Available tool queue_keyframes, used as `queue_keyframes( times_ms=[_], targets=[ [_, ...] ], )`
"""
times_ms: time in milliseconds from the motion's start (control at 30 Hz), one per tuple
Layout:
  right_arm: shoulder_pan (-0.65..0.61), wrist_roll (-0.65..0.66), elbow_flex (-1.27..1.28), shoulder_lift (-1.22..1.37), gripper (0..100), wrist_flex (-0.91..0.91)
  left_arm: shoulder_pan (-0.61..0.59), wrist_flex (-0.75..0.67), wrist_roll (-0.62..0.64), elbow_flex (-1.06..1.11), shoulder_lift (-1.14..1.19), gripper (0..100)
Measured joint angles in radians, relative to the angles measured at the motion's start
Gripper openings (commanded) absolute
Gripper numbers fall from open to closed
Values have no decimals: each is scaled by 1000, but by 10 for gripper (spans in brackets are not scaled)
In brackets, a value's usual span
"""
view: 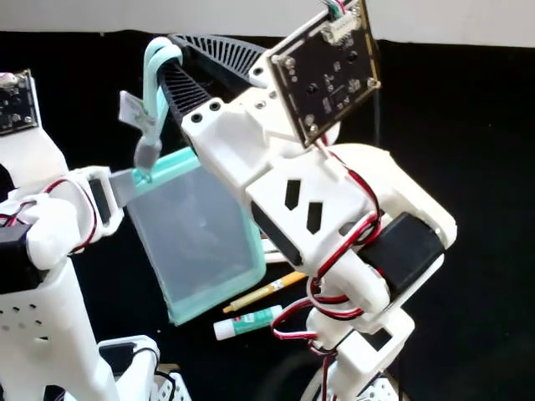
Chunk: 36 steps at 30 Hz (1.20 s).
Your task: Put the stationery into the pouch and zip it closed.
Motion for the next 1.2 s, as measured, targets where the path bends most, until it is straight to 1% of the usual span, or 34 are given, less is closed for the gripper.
queue_keyframes(
  times_ms=[100,133,267,433,533,767,900,1033,1200],
  targets=[
    [0,0,0,2,8,0,6,0,-69,29,-2,10],
    [0,0,2,2,8,0,8,0,-91,46,-3,4],
    [0,2,2,2,8,2,2,-2,-155,86,-5,7],
    [0,2,2,2,8,2,2,-2,-167,78,-5,7],
    [0,2,2,2,8,2,6,0,-167,14,2,7],
    [0,2,-2,-3,8,0,3,14,-173,-213,14,7],
    [0,2,-2,-5,8,-2,6,14,-173,-276,14,7],
    [23,2,-2,-5,8,-6,5,14,-175,-282,14,7],
    [28,2,-2,-5,8,-6,2,5,-212,-216,3,7]
  ],
)
